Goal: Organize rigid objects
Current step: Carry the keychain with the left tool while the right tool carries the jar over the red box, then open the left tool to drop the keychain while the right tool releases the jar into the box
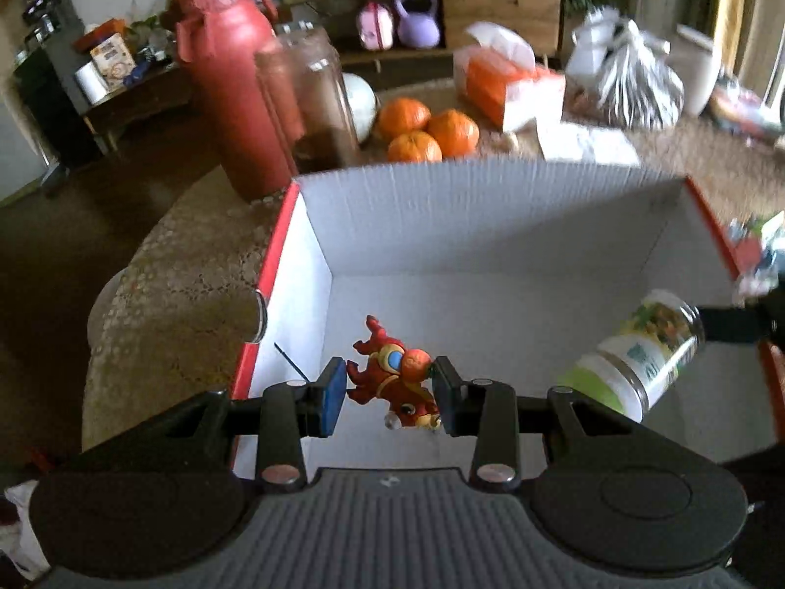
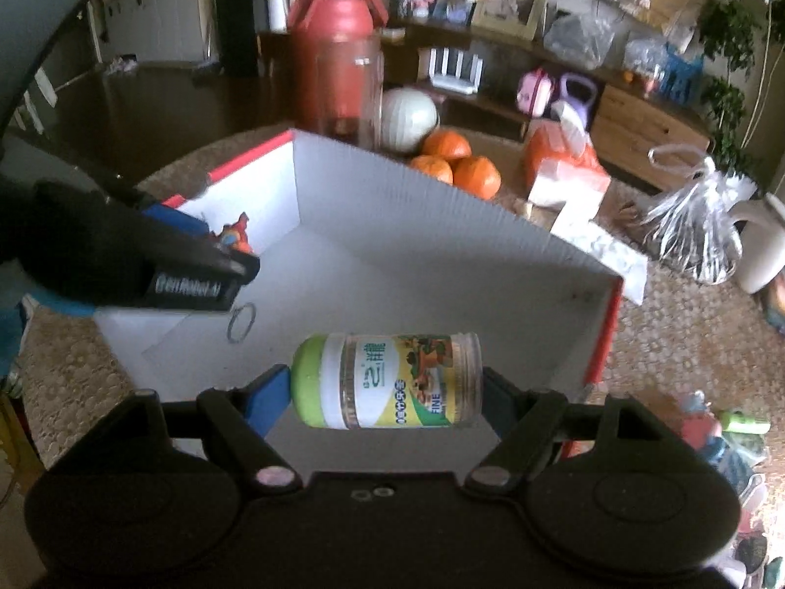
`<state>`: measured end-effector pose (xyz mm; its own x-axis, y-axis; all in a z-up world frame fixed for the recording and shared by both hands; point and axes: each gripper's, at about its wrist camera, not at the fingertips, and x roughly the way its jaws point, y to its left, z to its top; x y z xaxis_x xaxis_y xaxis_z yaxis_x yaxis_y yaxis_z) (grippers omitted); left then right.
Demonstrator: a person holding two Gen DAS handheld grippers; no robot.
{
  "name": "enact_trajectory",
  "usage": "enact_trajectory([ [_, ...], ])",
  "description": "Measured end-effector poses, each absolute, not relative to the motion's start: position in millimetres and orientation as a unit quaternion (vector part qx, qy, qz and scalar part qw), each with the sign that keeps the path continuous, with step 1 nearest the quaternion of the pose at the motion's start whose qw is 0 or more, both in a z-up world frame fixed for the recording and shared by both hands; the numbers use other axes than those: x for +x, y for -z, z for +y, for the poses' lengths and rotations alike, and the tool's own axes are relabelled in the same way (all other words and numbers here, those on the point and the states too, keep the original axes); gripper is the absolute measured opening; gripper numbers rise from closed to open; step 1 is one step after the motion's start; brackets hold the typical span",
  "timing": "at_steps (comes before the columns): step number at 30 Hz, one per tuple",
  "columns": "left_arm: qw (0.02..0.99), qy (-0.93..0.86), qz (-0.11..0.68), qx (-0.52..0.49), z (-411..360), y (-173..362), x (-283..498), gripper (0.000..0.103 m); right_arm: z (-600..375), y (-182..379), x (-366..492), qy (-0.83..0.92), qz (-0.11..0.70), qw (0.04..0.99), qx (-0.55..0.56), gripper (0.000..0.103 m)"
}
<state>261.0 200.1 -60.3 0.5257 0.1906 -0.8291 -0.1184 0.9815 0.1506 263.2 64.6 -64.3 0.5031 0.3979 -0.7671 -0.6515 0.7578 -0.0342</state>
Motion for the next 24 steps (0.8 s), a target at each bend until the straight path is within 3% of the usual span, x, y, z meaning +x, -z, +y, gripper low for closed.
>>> enact_trajectory([
  [8, 0.848, -0.073, 0.518, 0.080, 202, 87, 282, 0.037, 82, 81, 285, -0.309, 0.445, 0.820, -0.184, 0.080],
  [24, 0.814, -0.059, 0.574, 0.061, 213, 112, 294, 0.038, 96, 91, 291, -0.301, 0.491, 0.788, -0.216, 0.080],
])
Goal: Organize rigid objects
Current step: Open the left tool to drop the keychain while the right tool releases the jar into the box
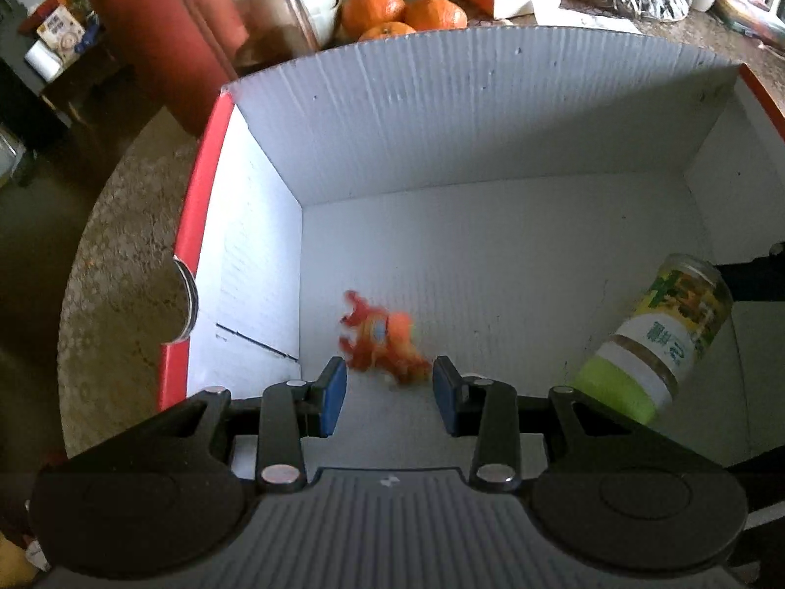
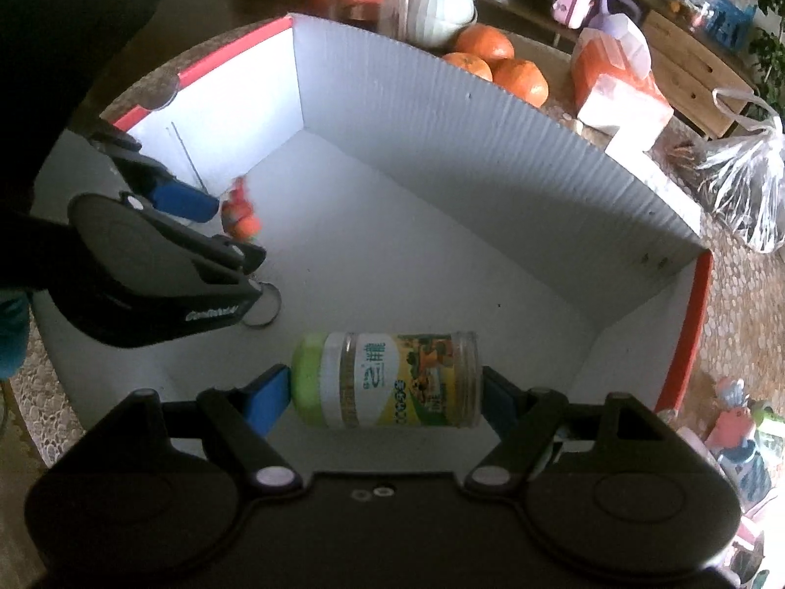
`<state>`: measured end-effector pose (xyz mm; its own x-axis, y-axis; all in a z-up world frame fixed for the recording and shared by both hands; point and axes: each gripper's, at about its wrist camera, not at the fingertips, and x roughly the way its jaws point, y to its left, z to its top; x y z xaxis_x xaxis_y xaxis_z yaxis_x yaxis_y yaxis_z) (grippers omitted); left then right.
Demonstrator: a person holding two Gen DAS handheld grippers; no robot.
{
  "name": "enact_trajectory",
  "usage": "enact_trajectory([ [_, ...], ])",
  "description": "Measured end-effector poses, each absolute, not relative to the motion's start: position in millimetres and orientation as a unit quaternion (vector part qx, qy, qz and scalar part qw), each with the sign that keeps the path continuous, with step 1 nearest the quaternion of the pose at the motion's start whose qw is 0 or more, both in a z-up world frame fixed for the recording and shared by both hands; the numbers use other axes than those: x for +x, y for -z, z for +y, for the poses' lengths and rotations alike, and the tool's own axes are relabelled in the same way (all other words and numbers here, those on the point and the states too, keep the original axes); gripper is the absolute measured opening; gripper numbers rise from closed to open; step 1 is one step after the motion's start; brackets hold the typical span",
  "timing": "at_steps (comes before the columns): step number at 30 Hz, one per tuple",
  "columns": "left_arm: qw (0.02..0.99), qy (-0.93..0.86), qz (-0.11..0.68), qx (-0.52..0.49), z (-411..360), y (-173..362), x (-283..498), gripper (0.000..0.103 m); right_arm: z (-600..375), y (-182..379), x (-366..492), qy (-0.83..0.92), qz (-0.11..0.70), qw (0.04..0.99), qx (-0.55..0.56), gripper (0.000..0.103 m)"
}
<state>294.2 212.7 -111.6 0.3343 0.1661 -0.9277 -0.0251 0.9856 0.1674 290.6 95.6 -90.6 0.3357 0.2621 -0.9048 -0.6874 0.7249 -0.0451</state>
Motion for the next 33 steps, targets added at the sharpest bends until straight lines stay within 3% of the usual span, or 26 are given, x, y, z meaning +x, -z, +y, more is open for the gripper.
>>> enact_trajectory([
  [6, 0.816, -0.059, 0.573, 0.050, 213, 108, 289, 0.039, 93, 88, 290, -0.301, 0.485, 0.792, -0.218, 0.083],
  [12, 0.826, -0.057, 0.561, 0.030, 214, 94, 279, 0.047, 82, 76, 286, -0.305, 0.476, 0.800, -0.200, 0.086],
  [17, 0.837, -0.058, 0.543, 0.028, 209, 79, 272, 0.064, 63, 57, 273, -0.315, 0.461, 0.812, -0.170, 0.087],
  [29, 0.873, -0.050, 0.485, 0.015, 192, 34, 234, 0.065, 7, 14, 235, -0.334, 0.411, 0.842, -0.101, 0.097],
  [33, 0.884, -0.040, 0.465, 0.012, 181, 21, 220, 0.073, -9, 6, 224, -0.338, 0.395, 0.851, -0.076, 0.101],
])
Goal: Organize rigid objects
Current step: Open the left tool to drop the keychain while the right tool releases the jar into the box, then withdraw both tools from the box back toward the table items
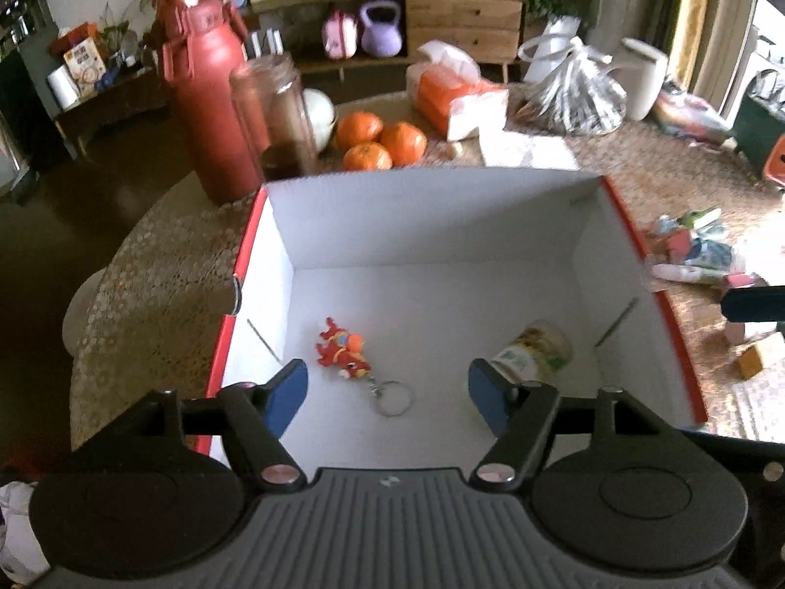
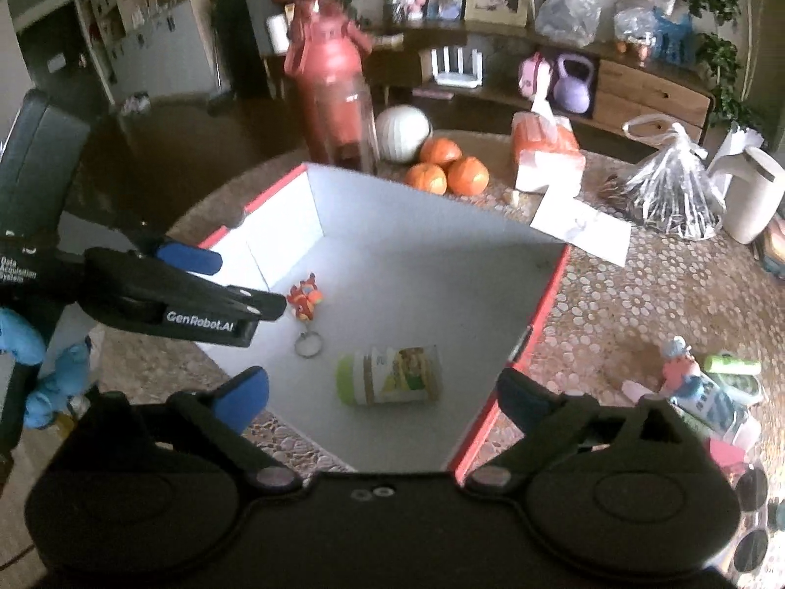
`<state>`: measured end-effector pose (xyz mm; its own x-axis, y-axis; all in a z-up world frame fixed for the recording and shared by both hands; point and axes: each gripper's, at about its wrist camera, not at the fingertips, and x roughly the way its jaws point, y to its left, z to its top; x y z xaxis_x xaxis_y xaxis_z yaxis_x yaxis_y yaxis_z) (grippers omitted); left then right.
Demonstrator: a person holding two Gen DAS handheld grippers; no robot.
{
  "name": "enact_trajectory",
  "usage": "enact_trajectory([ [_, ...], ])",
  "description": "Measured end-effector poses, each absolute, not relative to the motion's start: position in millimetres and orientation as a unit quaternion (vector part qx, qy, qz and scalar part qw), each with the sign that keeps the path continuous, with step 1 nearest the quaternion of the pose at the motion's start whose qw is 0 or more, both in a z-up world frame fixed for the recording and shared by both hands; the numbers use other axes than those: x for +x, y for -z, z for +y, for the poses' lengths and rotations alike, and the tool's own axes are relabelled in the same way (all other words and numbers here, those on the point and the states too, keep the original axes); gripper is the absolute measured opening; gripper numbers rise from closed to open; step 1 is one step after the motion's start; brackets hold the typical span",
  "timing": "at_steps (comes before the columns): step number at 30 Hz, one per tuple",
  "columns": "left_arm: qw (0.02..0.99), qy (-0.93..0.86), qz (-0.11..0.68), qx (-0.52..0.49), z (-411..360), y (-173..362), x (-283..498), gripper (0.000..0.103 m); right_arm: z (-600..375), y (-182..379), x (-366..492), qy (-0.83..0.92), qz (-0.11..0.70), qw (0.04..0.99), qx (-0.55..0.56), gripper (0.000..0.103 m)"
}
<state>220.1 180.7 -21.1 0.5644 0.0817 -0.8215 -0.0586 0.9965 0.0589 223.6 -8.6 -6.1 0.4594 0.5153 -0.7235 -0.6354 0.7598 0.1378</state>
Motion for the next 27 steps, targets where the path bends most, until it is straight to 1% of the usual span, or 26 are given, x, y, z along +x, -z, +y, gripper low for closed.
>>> enact_trajectory([
  [3, 0.890, -0.031, 0.455, 0.011, 171, 14, 212, 0.074, -21, 2, 213, -0.342, 0.386, 0.855, -0.062, 0.103],
  [6, 0.895, -0.028, 0.446, 0.010, 162, 10, 204, 0.078, -31, -2, 202, -0.345, 0.377, 0.858, -0.053, 0.103],
  [11, 0.902, -0.011, 0.433, 0.005, 145, 5, 188, 0.079, -56, -6, 181, -0.339, 0.352, 0.872, -0.040, 0.103],
  [12, 0.903, -0.007, 0.430, 0.004, 140, 5, 185, 0.080, -61, -5, 178, -0.337, 0.350, 0.873, -0.038, 0.103],
  [13, 0.904, -0.002, 0.428, 0.003, 137, 5, 182, 0.085, -67, -5, 175, -0.334, 0.347, 0.876, -0.034, 0.103],
  [18, 0.904, 0.034, 0.427, -0.009, 112, 4, 172, 0.087, -101, 3, 163, -0.319, 0.343, 0.883, -0.016, 0.103],
  [19, 0.904, 0.039, 0.425, -0.011, 107, 5, 171, 0.091, -109, 5, 161, -0.313, 0.343, 0.885, -0.012, 0.103],
  [20, 0.905, 0.045, 0.422, -0.014, 102, 5, 169, 0.098, -117, 6, 159, -0.305, 0.343, 0.889, -0.007, 0.103],
  [21, 0.906, 0.050, 0.420, -0.016, 97, 5, 167, 0.101, -125, 8, 157, -0.297, 0.342, 0.891, -0.002, 0.103],
  [27, 0.908, 0.077, 0.410, -0.031, 61, 9, 165, 0.102, -171, 20, 147, -0.245, 0.332, 0.911, 0.016, 0.103],
])
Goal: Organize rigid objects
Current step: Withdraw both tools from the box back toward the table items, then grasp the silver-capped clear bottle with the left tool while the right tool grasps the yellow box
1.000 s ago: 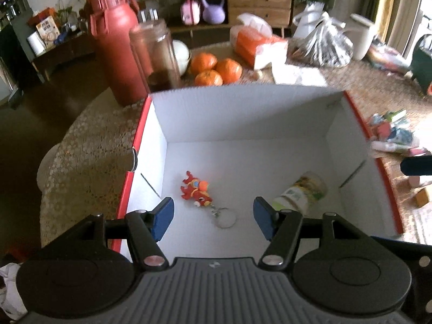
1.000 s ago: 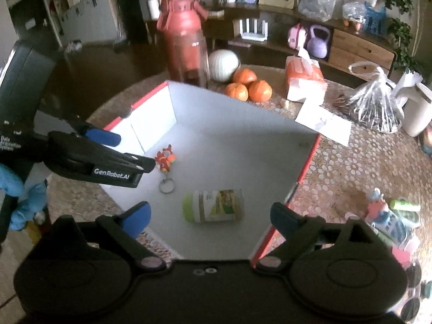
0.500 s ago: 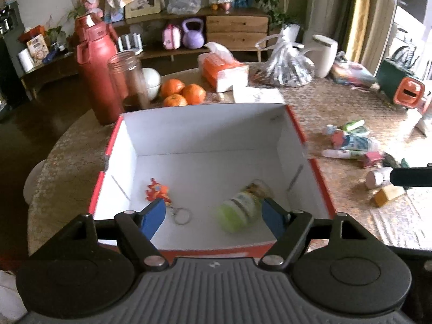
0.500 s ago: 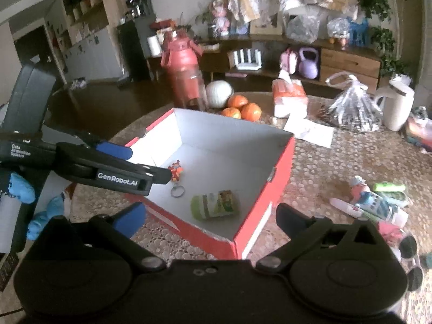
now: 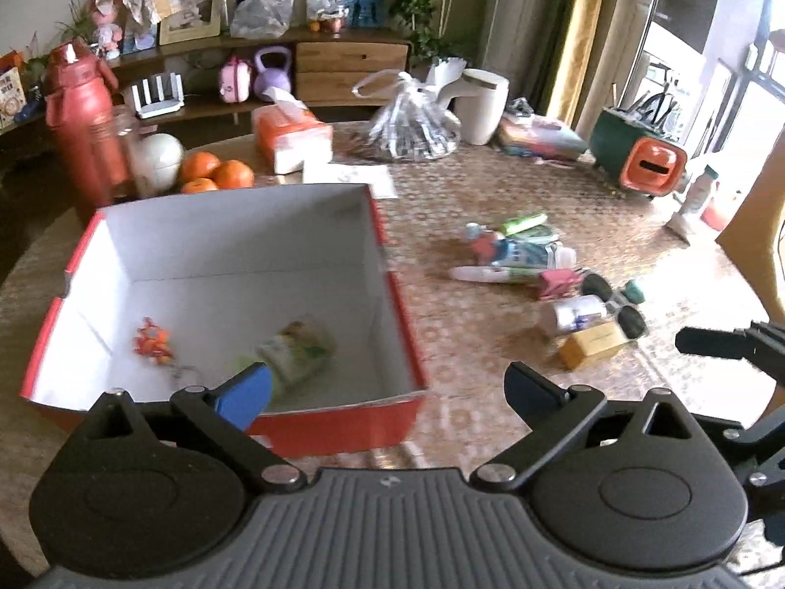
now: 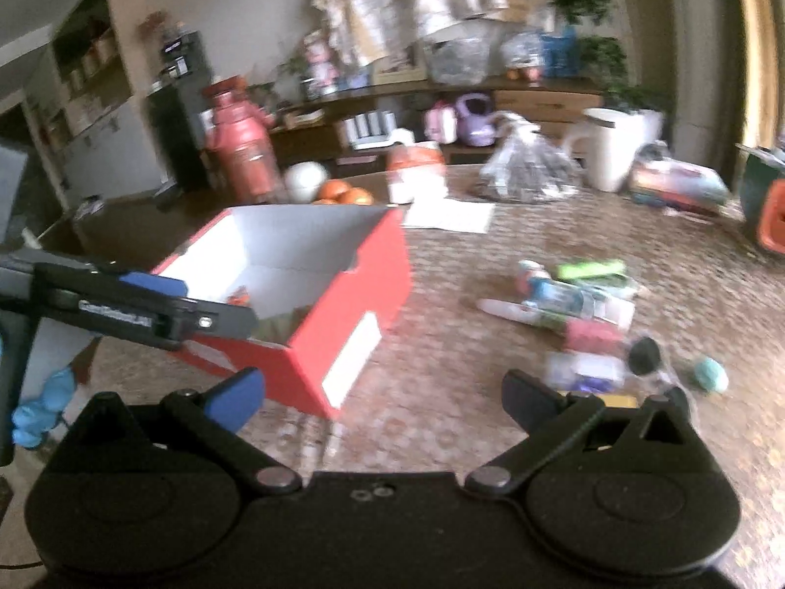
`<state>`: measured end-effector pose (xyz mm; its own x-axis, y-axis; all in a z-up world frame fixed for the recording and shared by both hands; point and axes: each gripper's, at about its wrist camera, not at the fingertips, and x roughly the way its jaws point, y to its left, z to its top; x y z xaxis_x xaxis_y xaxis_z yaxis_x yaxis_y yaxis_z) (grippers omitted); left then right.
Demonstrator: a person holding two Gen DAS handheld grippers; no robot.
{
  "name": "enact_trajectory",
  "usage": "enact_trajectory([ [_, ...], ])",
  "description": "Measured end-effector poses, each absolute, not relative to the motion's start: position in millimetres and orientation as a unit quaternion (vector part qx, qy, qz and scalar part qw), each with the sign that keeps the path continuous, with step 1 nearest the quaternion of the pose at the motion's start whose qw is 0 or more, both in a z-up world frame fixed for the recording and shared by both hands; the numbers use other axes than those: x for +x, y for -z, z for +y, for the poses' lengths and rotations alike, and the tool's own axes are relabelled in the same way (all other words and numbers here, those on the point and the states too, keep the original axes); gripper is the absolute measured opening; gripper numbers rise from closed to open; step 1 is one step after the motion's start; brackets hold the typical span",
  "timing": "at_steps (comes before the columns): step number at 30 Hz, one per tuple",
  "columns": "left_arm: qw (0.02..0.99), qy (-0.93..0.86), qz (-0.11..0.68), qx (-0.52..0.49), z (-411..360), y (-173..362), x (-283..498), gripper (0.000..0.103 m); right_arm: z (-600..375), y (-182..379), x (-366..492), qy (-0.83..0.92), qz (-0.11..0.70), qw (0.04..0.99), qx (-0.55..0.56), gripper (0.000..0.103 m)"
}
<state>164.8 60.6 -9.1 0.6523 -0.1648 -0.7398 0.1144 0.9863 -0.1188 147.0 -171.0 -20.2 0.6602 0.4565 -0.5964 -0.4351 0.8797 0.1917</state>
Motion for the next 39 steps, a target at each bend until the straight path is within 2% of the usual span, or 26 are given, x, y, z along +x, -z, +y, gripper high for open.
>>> enact_trajectory([
  [18, 0.875, 0.109, 0.469, -0.051, -52, 41, 212, 0.103, -234, 70, 143, -0.146, 0.305, 0.941, -0.007, 0.103],
  [39, 0.824, 0.091, 0.556, -0.055, -134, 81, 303, 0.103, -237, 126, 193, -0.146, 0.340, 0.928, -0.036, 0.102],
])
